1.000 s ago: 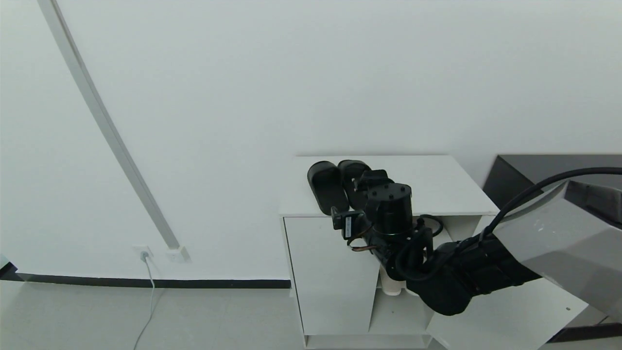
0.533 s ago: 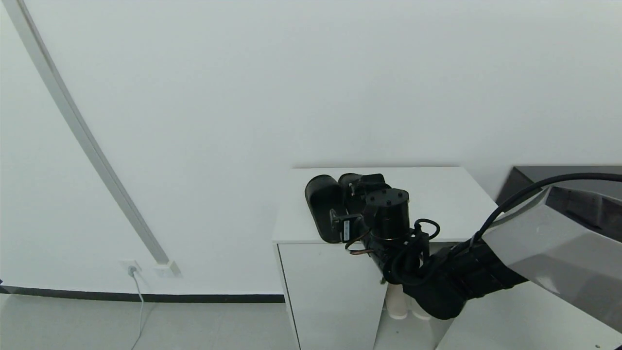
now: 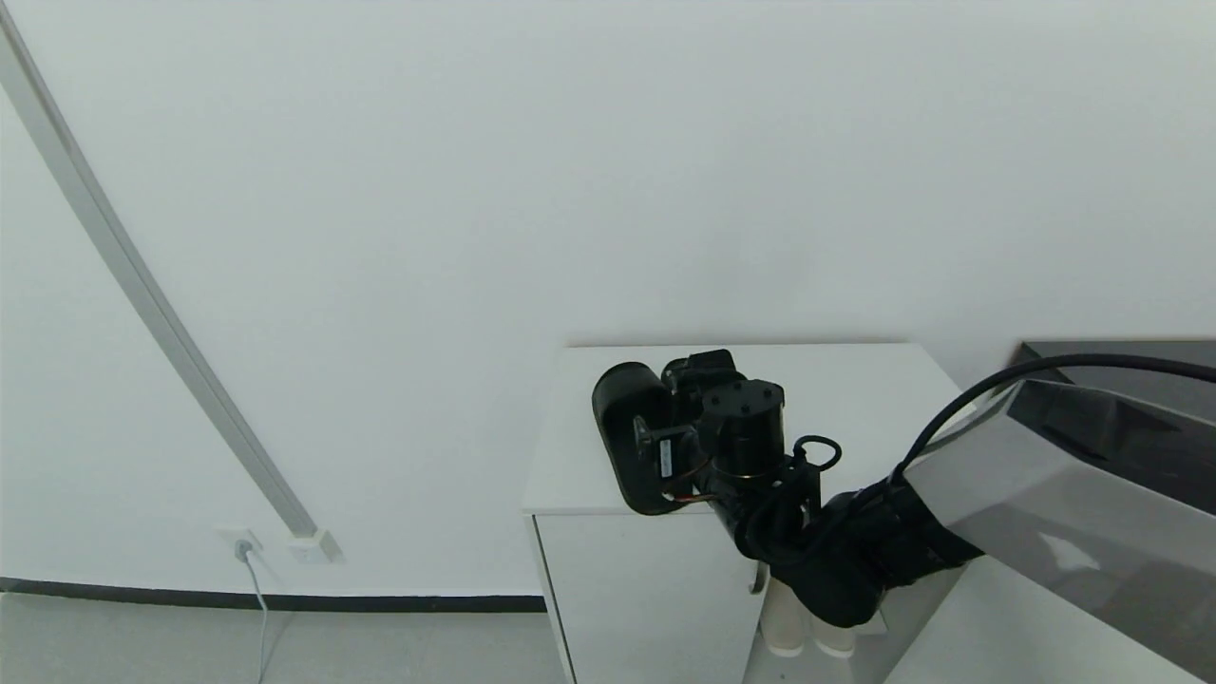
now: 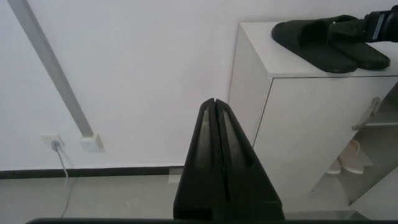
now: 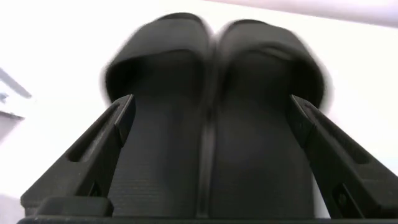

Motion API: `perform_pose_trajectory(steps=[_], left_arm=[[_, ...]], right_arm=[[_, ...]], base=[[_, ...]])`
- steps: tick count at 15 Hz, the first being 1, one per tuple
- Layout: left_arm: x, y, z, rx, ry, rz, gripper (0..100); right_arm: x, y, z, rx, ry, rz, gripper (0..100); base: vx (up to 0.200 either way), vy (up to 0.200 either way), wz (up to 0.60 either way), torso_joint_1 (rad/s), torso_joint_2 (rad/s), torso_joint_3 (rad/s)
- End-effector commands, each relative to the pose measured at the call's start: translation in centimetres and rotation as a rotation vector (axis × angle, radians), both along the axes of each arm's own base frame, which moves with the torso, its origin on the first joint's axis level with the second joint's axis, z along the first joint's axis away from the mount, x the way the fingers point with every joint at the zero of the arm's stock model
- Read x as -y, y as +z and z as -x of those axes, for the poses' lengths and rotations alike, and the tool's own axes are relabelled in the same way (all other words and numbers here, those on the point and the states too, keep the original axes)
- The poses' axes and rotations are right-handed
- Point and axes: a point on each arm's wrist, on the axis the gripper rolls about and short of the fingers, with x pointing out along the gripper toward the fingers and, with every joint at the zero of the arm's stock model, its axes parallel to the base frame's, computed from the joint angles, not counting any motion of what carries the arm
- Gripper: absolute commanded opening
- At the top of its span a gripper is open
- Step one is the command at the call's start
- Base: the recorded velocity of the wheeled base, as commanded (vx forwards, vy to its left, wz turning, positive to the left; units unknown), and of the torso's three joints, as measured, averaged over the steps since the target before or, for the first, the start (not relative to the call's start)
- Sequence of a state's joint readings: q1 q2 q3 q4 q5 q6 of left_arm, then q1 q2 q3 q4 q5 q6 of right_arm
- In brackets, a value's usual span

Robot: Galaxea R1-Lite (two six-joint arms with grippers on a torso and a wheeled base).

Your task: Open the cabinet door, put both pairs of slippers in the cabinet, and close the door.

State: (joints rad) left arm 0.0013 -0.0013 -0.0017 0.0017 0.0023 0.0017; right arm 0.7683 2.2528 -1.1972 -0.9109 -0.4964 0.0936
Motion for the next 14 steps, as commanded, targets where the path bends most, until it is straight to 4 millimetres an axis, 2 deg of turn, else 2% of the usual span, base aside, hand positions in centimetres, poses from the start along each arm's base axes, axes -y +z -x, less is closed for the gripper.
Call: perform_pose_trajectory(steps=[1, 6, 12, 14], left_arm=[[0.0, 0.0, 0.0, -0.001, 0.001, 0.000, 0], [0.0, 0.0, 0.0, -0.001, 0.001, 0.000, 0], [0.0, 0.0, 0.0, -0.001, 0.001, 0.002, 0], [0.0, 0.0, 0.0, -0.001, 0.001, 0.003, 0]], right_arm=[[-0.6, -1.2, -1.3, 0.000, -0.006, 0.006, 100], [-1.0, -2.2, -2.6, -0.005, 0.014, 0.006, 100], [-1.9, -1.4, -5.1, -0.029, -0.007, 0.028, 100], [-2.4, -1.7, -5.7, -0.028, -0.009, 0.026, 100]], base=[[0.000, 0.000, 0.00, 0.000, 0.00, 0.000], [0.000, 0.000, 0.00, 0.000, 0.00, 0.000], [0.000, 0.000, 0.00, 0.000, 0.00, 0.000], [0.000, 0.000, 0.00, 0.000, 0.00, 0.000]])
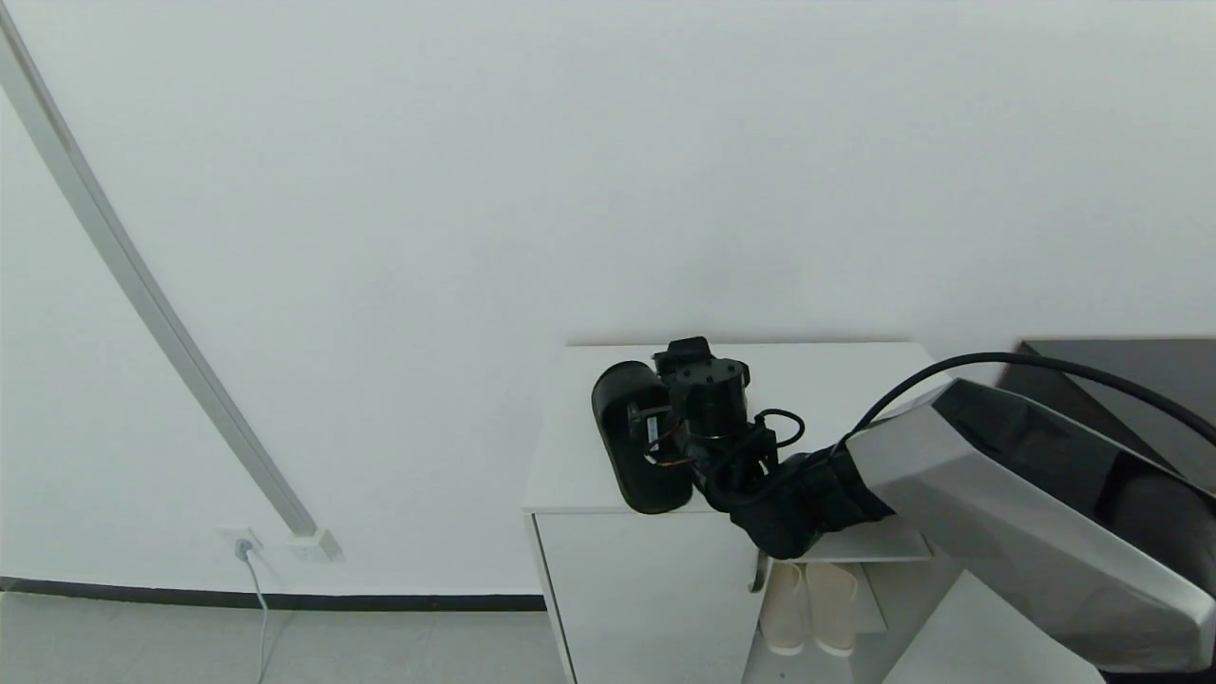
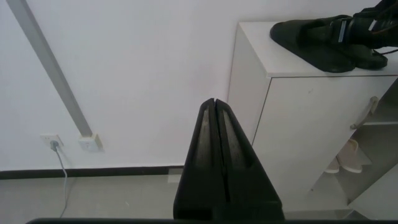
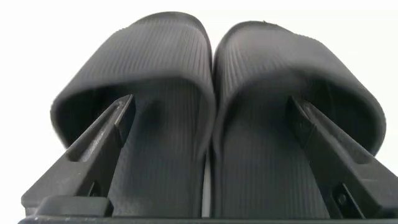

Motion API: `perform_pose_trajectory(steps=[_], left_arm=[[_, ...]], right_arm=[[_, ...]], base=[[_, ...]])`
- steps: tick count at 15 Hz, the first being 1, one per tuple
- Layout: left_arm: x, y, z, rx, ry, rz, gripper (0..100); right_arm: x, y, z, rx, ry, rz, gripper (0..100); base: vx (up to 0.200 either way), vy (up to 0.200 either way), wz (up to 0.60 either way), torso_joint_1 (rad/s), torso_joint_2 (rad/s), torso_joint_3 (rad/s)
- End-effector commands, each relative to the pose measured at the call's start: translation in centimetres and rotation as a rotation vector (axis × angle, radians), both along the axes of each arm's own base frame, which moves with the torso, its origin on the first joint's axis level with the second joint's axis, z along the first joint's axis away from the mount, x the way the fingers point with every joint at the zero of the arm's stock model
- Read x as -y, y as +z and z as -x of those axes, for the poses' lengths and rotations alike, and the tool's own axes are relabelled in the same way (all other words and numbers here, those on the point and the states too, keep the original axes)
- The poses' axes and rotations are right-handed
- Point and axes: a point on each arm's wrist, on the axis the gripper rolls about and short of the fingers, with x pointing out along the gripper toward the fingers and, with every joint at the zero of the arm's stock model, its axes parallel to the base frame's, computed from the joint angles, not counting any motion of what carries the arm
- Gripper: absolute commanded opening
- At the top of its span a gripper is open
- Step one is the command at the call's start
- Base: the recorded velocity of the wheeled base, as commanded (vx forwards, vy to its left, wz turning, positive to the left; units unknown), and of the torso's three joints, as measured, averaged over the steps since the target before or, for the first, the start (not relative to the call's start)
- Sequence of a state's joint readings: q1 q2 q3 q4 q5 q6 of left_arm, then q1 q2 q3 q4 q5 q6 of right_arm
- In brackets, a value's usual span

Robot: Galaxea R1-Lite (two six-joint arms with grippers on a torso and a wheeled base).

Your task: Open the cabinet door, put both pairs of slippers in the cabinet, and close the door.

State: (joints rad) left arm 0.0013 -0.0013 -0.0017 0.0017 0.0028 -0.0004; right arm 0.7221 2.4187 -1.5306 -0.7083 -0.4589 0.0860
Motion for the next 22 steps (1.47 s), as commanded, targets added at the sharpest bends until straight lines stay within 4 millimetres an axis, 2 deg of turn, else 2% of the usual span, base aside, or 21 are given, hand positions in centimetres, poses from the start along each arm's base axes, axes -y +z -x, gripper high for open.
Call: perform_pose_trajectory(steps=[1, 2, 3, 10, 12, 15, 17, 19, 22], left_arm=[[0.0, 0.0, 0.0, -0.001, 0.001, 0.001, 0], [0.0, 0.0, 0.0, -0.001, 0.001, 0.000, 0], [0.0, 0.0, 0.0, -0.001, 0.001, 0.001, 0], [0.0, 0.0, 0.0, -0.001, 0.001, 0.000, 0], [0.0, 0.0, 0.0, -0.001, 0.001, 0.000, 0], [0.0, 0.0, 0.0, -0.001, 0.001, 0.001, 0], [0.0, 0.0, 0.0, -0.001, 0.002, 0.001, 0], [0.0, 0.0, 0.0, -0.001, 0.002, 0.001, 0], [0.0, 0.0, 0.0, -0.001, 0.004, 0.001, 0]], right_arm=[[-0.4, -0.8, -0.6, -0.001, -0.001, 0.001, 100], [-0.5, -0.9, -0.7, 0.000, -0.002, 0.000, 100], [-0.4, -0.9, -0.9, 0.003, -0.005, -0.002, 0], [-0.3, -0.7, -1.3, 0.015, -0.012, -0.015, 0], [-0.1, 0.6, -0.9, 0.031, -0.015, -0.030, 0], [1.3, 4.1, 1.9, 0.046, 0.006, -0.048, 0], [2.9, 5.9, 4.2, 0.044, 0.032, -0.050, 0], [4.2, 6.4, 6.5, 0.021, 0.057, -0.037, 0], [7.4, 7.0, 10.6, -0.001, 0.069, -0.018, 0]], base=[[0.000, 0.000, 0.00, 0.000, 0.00, 0.000], [0.000, 0.000, 0.00, 0.000, 0.00, 0.000], [0.000, 0.000, 0.00, 0.000, 0.00, 0.000], [0.000, 0.000, 0.00, 0.000, 0.00, 0.000], [0.000, 0.000, 0.00, 0.000, 0.00, 0.000], [0.000, 0.000, 0.00, 0.000, 0.00, 0.000], [0.000, 0.000, 0.00, 0.000, 0.00, 0.000], [0.000, 0.000, 0.00, 0.000, 0.00, 0.000], [0.000, 0.000, 0.00, 0.000, 0.00, 0.000]])
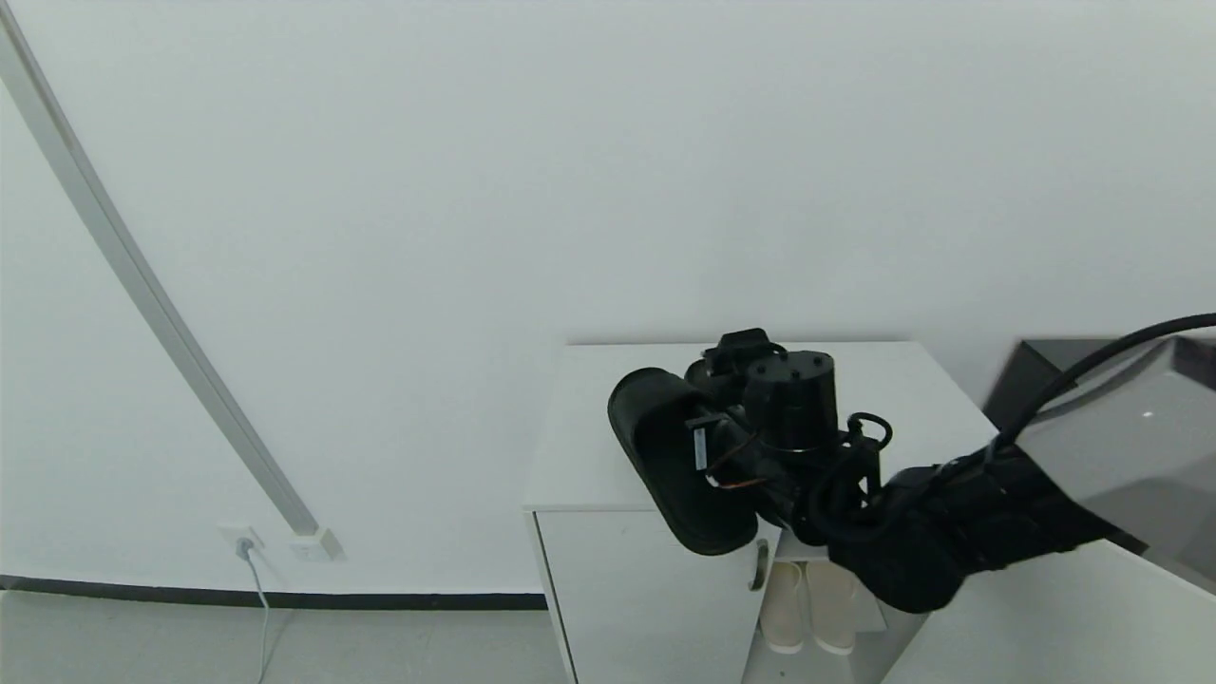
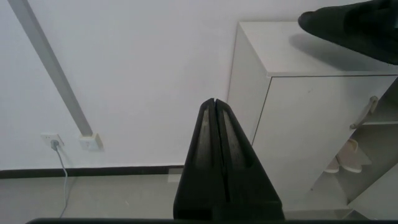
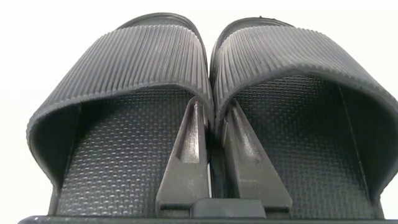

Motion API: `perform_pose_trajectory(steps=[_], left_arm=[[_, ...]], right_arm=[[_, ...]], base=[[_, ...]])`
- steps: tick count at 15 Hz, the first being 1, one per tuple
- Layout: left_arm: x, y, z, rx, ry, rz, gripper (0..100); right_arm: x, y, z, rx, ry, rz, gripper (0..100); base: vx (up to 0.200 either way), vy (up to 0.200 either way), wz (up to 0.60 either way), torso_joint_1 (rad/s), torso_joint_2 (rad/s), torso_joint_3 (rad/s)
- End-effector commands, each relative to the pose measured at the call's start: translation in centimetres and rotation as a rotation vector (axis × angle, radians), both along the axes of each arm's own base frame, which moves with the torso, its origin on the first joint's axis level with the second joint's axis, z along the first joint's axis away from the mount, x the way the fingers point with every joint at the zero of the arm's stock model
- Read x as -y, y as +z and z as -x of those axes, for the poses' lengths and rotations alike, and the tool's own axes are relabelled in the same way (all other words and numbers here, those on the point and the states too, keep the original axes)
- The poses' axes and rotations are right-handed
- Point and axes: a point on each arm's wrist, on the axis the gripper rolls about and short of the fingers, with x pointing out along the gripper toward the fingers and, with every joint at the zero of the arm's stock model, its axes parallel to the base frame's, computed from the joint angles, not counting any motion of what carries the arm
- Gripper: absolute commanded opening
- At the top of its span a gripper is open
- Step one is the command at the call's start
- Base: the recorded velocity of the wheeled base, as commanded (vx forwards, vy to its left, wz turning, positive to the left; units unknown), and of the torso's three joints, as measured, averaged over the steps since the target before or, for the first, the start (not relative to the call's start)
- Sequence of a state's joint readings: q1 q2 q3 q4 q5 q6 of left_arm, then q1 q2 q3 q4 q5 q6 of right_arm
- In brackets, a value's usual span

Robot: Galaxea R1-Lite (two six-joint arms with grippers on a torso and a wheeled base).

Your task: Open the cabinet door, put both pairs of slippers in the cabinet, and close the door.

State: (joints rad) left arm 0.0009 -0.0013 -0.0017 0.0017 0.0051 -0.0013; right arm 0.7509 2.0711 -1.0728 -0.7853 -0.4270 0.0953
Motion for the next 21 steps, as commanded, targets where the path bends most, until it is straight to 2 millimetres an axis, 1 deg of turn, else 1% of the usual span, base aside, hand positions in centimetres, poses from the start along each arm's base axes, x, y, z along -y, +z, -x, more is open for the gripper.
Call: perform_pose_trajectory(steps=[1, 2, 4, 5, 7, 11, 13, 16, 21], left_arm=[[0.0, 0.0, 0.0, -0.001, 0.002, 0.000, 0], [0.0, 0.0, 0.0, -0.001, 0.002, 0.000, 0], [0.0, 0.0, 0.0, -0.001, 0.002, -0.001, 0], [0.0, 0.0, 0.0, -0.001, 0.002, 0.000, 0], [0.0, 0.0, 0.0, -0.001, 0.002, 0.002, 0], [0.0, 0.0, 0.0, -0.001, 0.002, 0.002, 0], [0.0, 0.0, 0.0, 0.000, 0.002, 0.002, 0], [0.0, 0.0, 0.0, -0.001, 0.000, 0.000, 0], [0.0, 0.0, 0.0, -0.001, 0.000, 0.000, 0]], right_arm=[[3.5, 2.7, 4.3, 0.017, 0.011, -0.016, 0], [4.7, 2.9, 5.5, 0.008, 0.012, -0.010, 0], [6.1, 2.9, 7.1, -0.005, 0.032, -0.001, 0], [6.0, 3.2, 7.3, 0.001, 0.039, -0.007, 0], [6.2, 3.4, 7.6, 0.006, 0.041, -0.011, 0], [7.6, 4.0, 8.7, 0.000, 0.083, -0.022, 0], [8.2, 4.3, 8.5, 0.007, 0.063, -0.028, 0], [8.8, 4.2, 8.9, -0.022, 0.072, -0.005, 0], [8.7, 3.8, 8.9, -0.034, 0.077, 0.010, 0]], base=[[0.000, 0.000, 0.00, 0.000, 0.00, 0.000], [0.000, 0.000, 0.00, 0.000, 0.00, 0.000], [0.000, 0.000, 0.00, 0.000, 0.00, 0.000], [0.000, 0.000, 0.00, 0.000, 0.00, 0.000], [0.000, 0.000, 0.00, 0.000, 0.00, 0.000], [0.000, 0.000, 0.00, 0.000, 0.00, 0.000], [0.000, 0.000, 0.00, 0.000, 0.00, 0.000], [0.000, 0.000, 0.00, 0.000, 0.00, 0.000], [-0.200, 0.000, 0.00, 0.005, 0.00, 0.003]])
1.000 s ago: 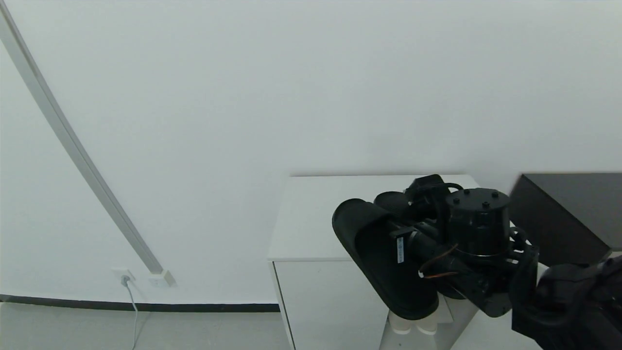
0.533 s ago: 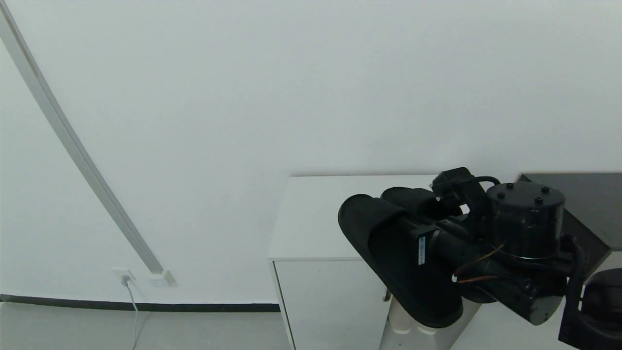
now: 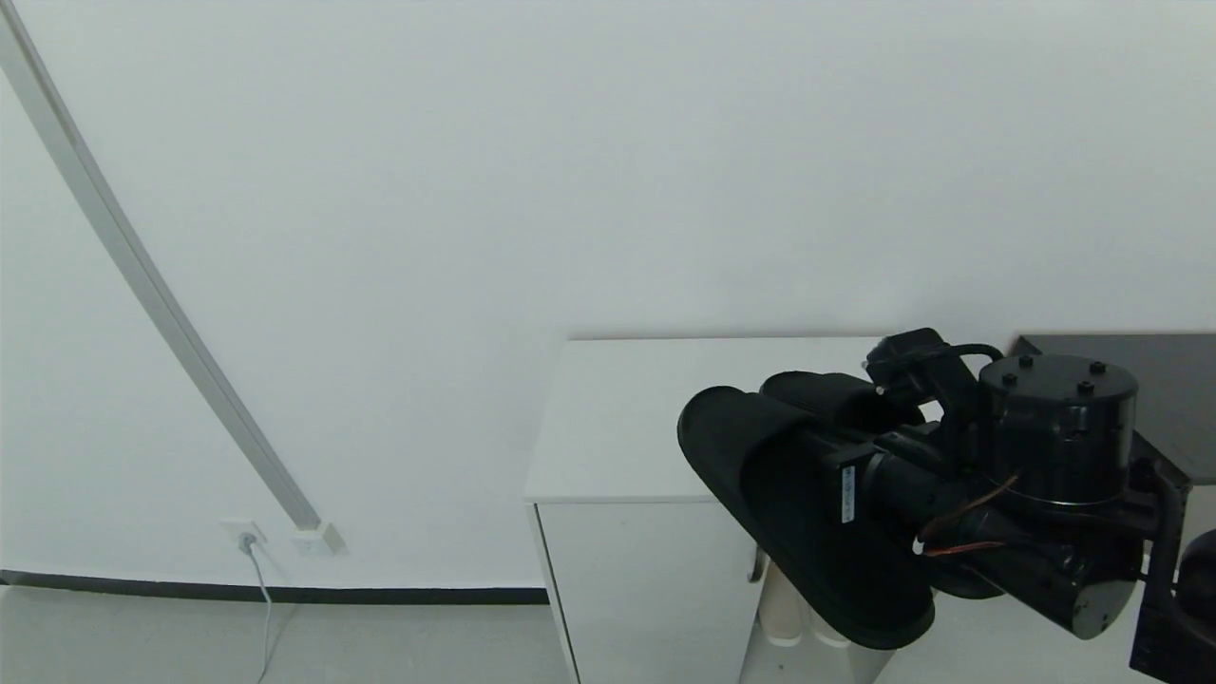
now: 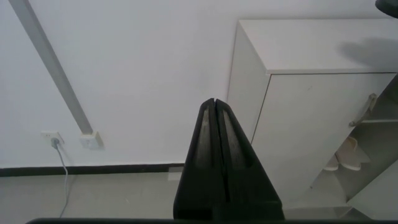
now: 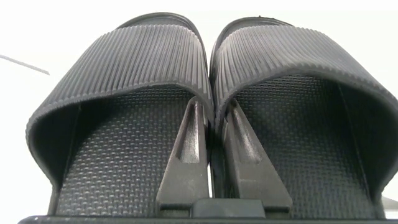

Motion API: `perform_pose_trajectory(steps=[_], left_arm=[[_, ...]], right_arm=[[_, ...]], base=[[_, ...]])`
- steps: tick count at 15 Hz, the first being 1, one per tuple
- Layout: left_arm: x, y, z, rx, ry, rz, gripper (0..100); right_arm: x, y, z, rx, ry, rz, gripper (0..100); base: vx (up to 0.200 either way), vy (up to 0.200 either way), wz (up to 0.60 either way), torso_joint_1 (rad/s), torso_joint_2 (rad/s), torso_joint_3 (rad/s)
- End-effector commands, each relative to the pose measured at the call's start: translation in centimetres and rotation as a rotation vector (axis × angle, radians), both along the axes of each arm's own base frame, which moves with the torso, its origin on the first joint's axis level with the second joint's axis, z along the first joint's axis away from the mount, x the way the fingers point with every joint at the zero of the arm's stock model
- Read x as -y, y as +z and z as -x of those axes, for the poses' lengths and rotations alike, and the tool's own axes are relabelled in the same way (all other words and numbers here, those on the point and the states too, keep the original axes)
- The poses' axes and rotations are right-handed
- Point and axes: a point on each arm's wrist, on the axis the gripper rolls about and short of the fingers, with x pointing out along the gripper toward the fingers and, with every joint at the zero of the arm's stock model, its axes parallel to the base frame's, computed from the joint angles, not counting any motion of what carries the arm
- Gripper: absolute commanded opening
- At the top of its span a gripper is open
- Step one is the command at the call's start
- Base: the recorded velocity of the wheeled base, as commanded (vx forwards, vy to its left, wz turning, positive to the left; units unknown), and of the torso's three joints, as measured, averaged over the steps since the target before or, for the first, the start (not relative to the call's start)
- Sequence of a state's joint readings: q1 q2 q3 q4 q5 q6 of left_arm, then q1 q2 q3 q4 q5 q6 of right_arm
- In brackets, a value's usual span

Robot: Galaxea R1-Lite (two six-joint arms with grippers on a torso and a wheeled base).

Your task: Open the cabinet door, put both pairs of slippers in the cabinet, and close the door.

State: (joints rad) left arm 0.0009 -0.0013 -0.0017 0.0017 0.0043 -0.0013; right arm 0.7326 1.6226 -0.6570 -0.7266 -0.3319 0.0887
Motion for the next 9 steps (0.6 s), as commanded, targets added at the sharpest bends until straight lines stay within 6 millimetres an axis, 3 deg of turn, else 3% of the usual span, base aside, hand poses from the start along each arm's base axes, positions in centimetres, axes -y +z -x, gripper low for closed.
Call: perform_pose_trajectory(steps=[1, 7, 9], left_arm=[[0.00, 0.00, -0.01, -0.001, 0.001, 0.000, 0], [0.00, 0.02, -0.01, 0.000, 0.001, 0.002, 0], [0.00, 0.00, -0.01, -0.001, 0.001, 0.002, 0]], right_arm=[[-0.11, -0.15, -0.02, -0.004, 0.004, 0.003, 0], [-0.32, -0.63, -0.07, -0.016, 0.007, 0.014, 0], [-0.35, -0.74, 0.03, -0.019, 0.012, 0.016, 0]], base=[[-0.200, 0.000, 0.00, 0.017, 0.00, -0.002], [-0.200, 0.000, 0.00, -0.002, 0.00, 0.002], [0.000, 0.000, 0.00, 0.000, 0.00, 0.000]])
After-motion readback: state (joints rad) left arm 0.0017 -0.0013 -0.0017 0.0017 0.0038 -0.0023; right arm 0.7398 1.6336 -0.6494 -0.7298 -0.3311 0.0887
